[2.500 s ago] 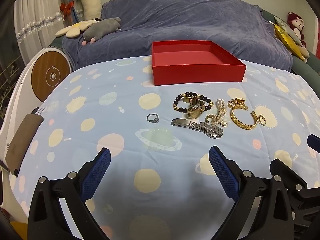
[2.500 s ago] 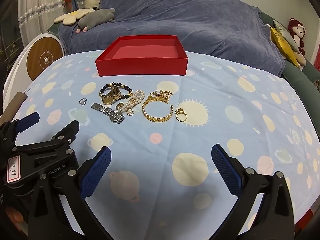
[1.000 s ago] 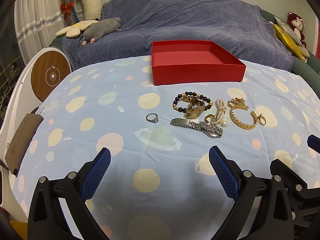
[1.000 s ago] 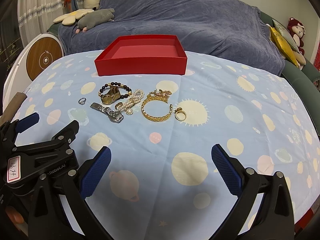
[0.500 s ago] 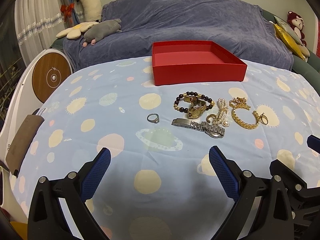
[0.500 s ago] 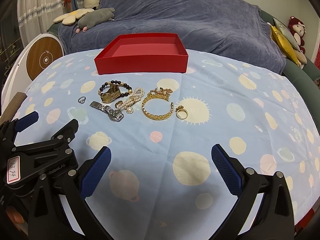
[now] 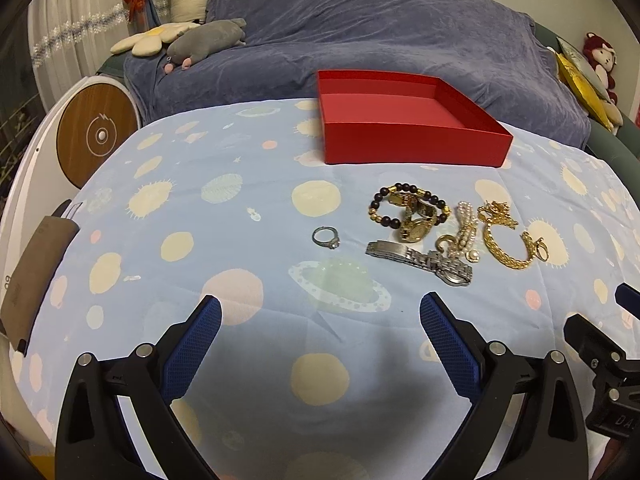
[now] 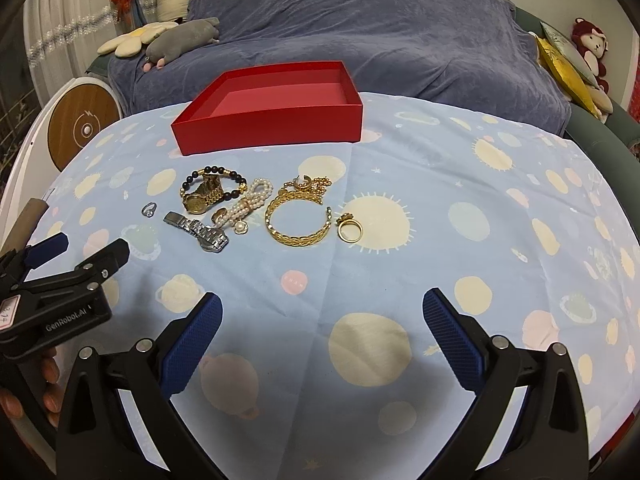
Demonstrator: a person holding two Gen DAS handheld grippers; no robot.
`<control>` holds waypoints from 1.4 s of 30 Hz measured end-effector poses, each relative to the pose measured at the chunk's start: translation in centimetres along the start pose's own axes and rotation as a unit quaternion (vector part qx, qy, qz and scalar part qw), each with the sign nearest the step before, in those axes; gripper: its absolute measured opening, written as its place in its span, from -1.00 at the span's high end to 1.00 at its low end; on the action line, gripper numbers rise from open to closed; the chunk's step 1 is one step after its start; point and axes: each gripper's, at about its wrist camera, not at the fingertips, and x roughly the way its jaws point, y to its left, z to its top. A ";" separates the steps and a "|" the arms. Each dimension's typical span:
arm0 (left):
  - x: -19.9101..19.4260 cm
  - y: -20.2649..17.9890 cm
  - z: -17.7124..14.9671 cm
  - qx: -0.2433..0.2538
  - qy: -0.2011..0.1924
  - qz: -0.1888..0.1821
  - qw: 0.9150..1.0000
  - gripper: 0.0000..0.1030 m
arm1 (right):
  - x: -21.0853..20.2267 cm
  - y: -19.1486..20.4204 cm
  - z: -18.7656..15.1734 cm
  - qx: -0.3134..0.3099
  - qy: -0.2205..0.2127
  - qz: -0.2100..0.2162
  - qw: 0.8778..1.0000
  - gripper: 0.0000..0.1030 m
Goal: Organize jewelry
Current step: 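Lower the right gripper around the braided gold cuff bracelet and close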
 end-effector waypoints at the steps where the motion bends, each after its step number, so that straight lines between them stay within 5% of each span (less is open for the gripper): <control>1: 0.3 0.4 0.1 -0.005 0.000 0.001 1.000 -0.90 | 0.1 -0.2 0.1 0.002 0.002 0.001 1.000 -0.90; 12: 2.3 2.5 1.2 -0.022 0.007 0.012 1.000 -0.89 | 1.4 -0.2 0.7 0.006 0.012 0.016 1.000 -0.90; 24: 2.6 -1.0 0.7 0.016 0.014 -0.009 1.000 -0.87 | 3.1 -0.8 2.1 0.019 0.016 0.014 1.000 -0.90; 26: 2.5 -1.3 0.8 0.017 0.013 -0.009 1.000 -0.87 | 3.5 -0.7 2.5 0.017 0.016 0.018 1.000 -0.84; 31: 2.3 -1.3 0.9 0.010 0.014 -0.004 1.000 -0.88 | 4.7 0.4 2.8 0.000 0.031 0.031 0.999 -0.29; 42: 2.3 -0.2 0.9 -0.004 0.017 -0.009 1.000 -0.88 | 7.5 1.6 3.4 0.011 0.050 0.037 0.998 -0.30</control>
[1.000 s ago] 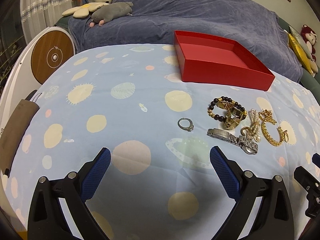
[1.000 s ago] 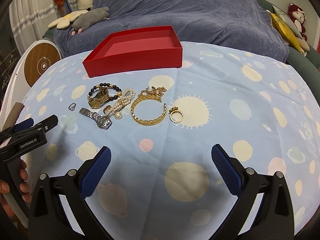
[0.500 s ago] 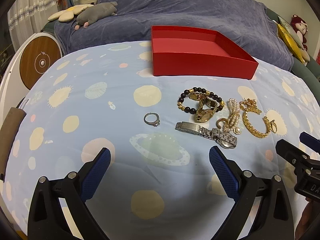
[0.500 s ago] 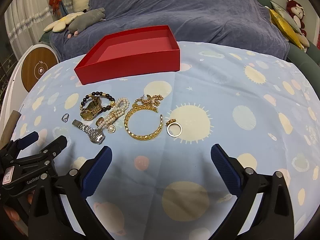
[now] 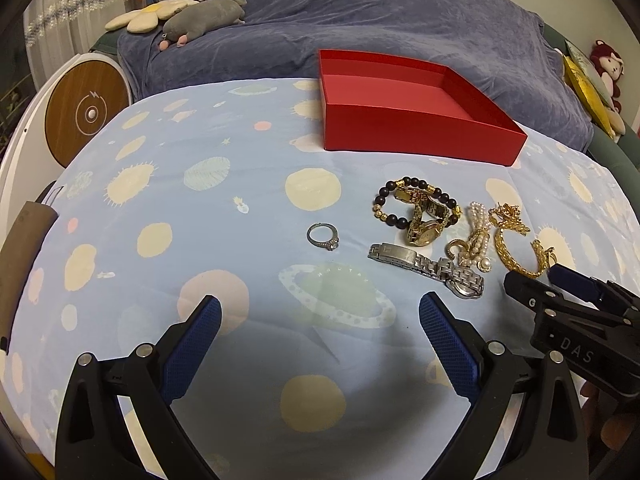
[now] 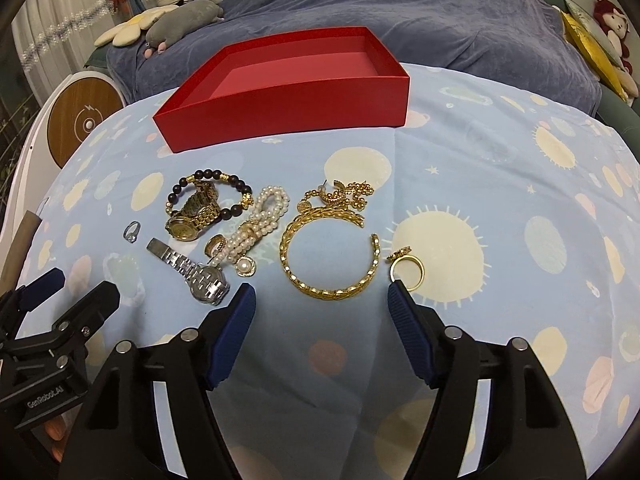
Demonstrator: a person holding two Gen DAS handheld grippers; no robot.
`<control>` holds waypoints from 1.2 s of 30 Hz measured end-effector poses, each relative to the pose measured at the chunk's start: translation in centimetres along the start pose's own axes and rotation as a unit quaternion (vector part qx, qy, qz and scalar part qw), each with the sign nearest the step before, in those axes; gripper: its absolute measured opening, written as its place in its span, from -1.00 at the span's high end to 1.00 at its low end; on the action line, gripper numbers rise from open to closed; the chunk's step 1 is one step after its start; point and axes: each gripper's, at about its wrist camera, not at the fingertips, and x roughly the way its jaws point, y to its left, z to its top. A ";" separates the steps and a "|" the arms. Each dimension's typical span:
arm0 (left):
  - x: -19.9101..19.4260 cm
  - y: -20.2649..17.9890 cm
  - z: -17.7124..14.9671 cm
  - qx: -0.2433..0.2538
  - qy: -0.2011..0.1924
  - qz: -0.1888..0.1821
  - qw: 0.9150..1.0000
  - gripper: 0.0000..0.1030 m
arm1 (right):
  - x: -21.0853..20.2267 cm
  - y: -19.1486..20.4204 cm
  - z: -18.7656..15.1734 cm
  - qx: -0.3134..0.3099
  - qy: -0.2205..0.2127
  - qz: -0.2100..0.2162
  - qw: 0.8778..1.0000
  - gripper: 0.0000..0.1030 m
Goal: Organize jewelry
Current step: 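Lower the right gripper around the braided gold cuff bracelet and close, then lift the gold cuff with the right gripper while the left gripper moves to the silver watch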
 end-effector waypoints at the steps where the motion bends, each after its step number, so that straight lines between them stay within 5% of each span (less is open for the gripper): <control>1: 0.0 0.0 0.0 -0.001 0.001 -0.001 1.000 -0.88 | 0.1 0.1 0.1 -0.003 -0.004 -0.005 1.000 -0.29; 5: -0.1 -0.2 -0.1 -0.001 0.001 -0.007 1.000 -0.88 | 0.5 0.4 0.4 -0.011 -0.009 -0.010 1.000 -0.28; 8: -0.1 -0.7 -0.1 0.004 0.001 -0.014 1.000 -0.88 | 0.5 0.5 0.6 -0.018 -0.014 -0.015 1.000 -0.01; 29: 1.0 -4.5 0.4 0.020 0.003 -0.047 0.999 -0.88 | -3.0 -2.4 -0.3 -0.001 -0.030 0.003 1.000 0.01; 36: 3.0 -6.4 0.5 0.042 -0.004 -0.002 0.999 -0.88 | -3.9 -4.1 -0.9 0.010 -0.031 0.002 0.999 0.02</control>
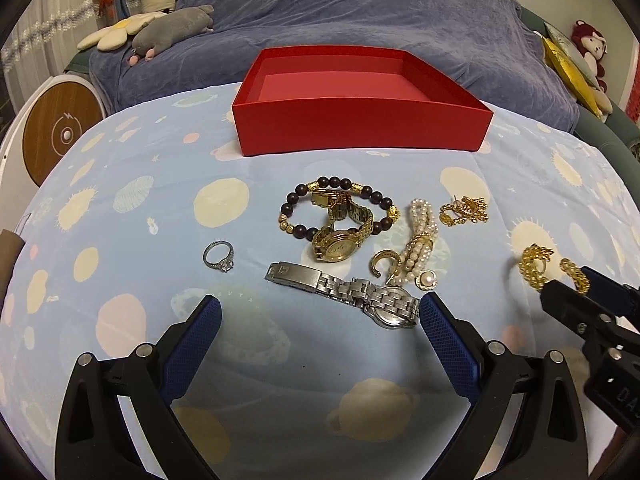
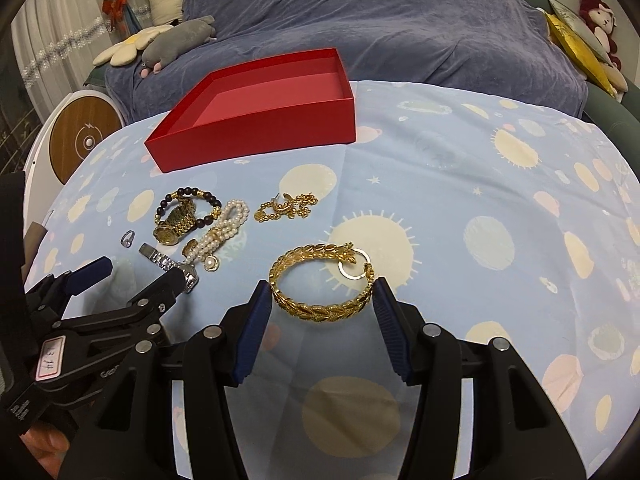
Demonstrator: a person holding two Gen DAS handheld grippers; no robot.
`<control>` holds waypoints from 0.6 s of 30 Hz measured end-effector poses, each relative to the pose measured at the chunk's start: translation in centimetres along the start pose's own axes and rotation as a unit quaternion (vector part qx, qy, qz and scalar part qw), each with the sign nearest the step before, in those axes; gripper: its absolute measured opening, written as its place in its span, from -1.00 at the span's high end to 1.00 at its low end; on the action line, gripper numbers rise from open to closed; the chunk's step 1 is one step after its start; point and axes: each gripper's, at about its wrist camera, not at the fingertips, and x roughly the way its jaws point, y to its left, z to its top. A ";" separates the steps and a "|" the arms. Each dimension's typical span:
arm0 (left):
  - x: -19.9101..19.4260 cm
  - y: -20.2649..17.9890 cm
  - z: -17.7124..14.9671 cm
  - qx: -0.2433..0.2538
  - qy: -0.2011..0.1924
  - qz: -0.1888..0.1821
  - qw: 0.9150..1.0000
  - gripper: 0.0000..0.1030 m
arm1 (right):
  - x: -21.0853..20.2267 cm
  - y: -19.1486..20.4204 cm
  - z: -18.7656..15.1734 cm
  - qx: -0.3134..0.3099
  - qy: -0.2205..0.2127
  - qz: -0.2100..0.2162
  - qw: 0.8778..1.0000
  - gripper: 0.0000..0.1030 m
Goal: Organize jewelry
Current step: 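Lift the gold cuff with the right gripper while the left gripper moves to the silver watch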
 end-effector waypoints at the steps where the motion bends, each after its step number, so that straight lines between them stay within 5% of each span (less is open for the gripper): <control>1: 0.3 -0.1 -0.1 0.003 0.005 0.004 1.000 -0.88 | -0.1 -0.1 0.0 0.002 0.000 0.001 1.000 0.02; 18: 0.2 2.1 -0.4 -0.033 0.039 -0.003 0.999 -0.86 | -0.7 1.4 0.1 -0.009 -0.009 0.017 1.000 0.01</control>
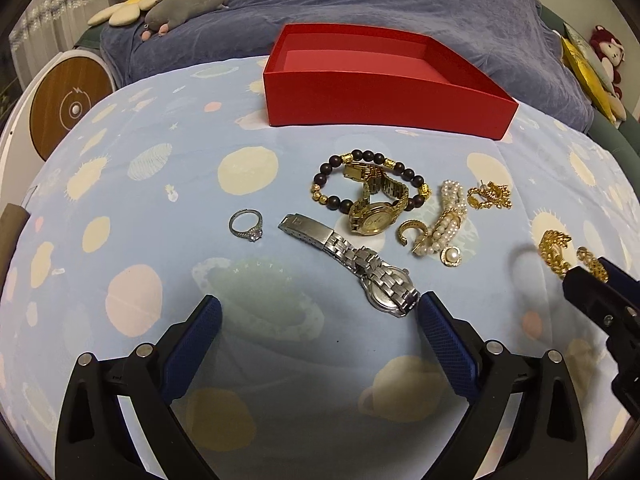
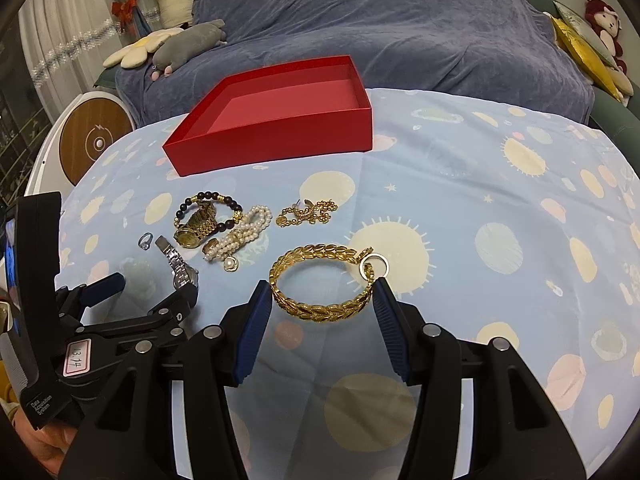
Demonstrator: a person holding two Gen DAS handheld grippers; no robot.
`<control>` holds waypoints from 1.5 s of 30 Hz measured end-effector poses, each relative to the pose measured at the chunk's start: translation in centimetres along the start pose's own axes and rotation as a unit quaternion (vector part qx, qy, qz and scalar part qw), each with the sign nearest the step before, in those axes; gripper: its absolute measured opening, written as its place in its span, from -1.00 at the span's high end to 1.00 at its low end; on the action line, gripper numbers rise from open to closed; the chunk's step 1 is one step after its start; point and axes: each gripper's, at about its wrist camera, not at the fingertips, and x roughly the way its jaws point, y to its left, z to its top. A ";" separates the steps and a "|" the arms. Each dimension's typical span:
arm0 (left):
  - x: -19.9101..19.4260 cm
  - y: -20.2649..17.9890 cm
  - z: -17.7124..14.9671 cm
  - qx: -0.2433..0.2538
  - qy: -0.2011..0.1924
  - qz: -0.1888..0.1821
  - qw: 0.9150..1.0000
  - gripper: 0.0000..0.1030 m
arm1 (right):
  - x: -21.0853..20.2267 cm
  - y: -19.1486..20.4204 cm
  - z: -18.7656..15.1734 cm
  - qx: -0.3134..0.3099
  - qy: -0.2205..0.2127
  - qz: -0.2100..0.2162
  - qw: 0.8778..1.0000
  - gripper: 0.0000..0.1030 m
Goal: Organize jewelry
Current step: 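Lift the gold cuff with the right gripper while the left gripper moves to the silver watch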
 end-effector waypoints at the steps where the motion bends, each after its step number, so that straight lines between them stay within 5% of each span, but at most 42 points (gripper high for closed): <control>1: -0.1 -0.2 0.1 -0.001 -0.002 -0.006 1.000 -0.86 | 0.0 0.0 0.0 0.000 0.000 0.000 1.000 0.01; 6: 0.5 -1.3 0.6 0.022 -0.017 0.020 0.999 -0.86 | 0.4 0.0 -0.1 0.002 0.007 0.003 1.000 0.01; 12: 0.6 -0.7 0.5 0.016 -0.016 0.016 1.000 -0.51 | 0.3 0.4 0.1 -0.001 0.005 0.005 1.000 0.01; 17: -0.1 -1.0 0.1 0.035 -0.025 0.005 0.999 0.31 | 0.2 0.7 0.1 -0.002 0.003 0.007 1.000 0.01; 20: -0.4 -0.6 0.1 0.029 -0.021 -0.007 0.999 0.57 | 0.1 1.1 0.3 -0.004 0.001 0.011 1.000 0.01; 36: -3.2 2.4 -0.9 0.003 -0.014 -0.072 0.997 0.63 | 0.2 3.0 0.8 -0.017 -0.003 0.024 1.000 0.01; 40: -4.5 3.3 -0.7 -0.006 -0.018 -0.087 0.996 0.74 | -0.4 3.4 1.1 -0.019 -0.010 0.031 0.999 0.01; 42: -5.0 3.6 -0.5 -0.010 -0.021 -0.097 0.995 1.00 | -0.7 3.6 1.4 -0.019 -0.015 0.035 0.999 0.01; 45: -5.6 3.8 -0.2 -0.011 -0.028 -0.099 0.995 1.00 | -1.0 3.9 1.6 -0.022 -0.020 0.034 0.999 0.01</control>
